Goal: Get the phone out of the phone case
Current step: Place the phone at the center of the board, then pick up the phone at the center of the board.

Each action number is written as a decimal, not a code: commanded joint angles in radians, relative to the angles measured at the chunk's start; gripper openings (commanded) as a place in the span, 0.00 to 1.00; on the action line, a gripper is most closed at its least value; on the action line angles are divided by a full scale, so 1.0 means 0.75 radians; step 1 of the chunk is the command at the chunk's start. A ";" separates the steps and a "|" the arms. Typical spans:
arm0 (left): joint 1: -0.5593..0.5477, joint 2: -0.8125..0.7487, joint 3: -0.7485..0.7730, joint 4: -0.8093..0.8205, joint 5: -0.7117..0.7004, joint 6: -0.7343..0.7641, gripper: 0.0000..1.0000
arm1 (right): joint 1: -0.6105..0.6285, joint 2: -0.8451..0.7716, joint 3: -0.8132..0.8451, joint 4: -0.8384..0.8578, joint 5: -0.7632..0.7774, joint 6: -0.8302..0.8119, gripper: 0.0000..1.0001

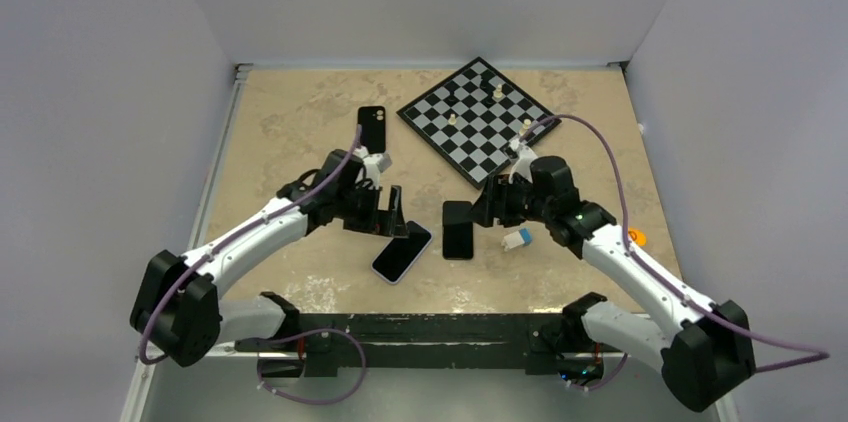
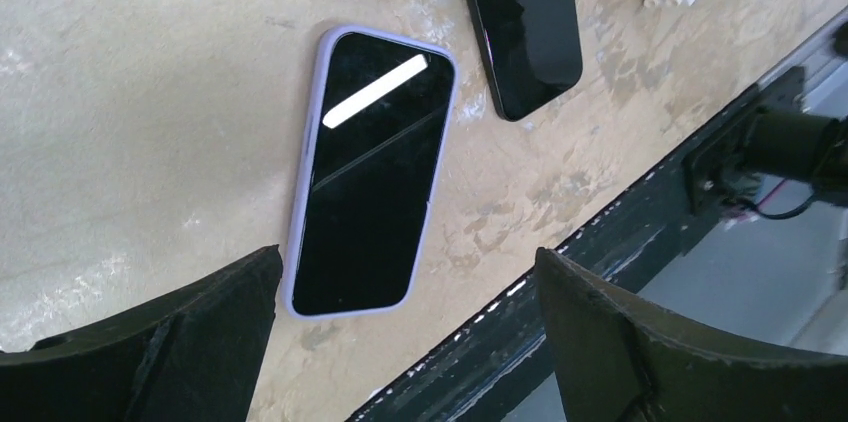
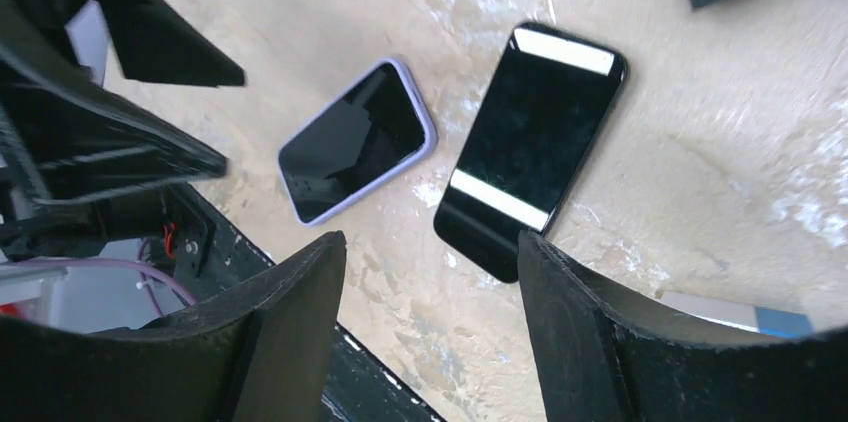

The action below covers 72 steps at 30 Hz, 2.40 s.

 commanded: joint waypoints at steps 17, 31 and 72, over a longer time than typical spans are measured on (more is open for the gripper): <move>-0.390 0.562 0.467 -0.327 -0.423 0.252 0.99 | 0.000 -0.319 -0.045 -0.063 0.039 -0.055 0.68; -0.480 0.770 0.561 -0.327 -0.515 0.208 0.88 | -0.002 -0.330 -0.065 -0.069 0.074 -0.050 0.68; -0.521 0.475 0.391 -0.244 -0.787 0.200 0.18 | -0.002 -0.362 -0.087 -0.191 0.353 0.101 0.91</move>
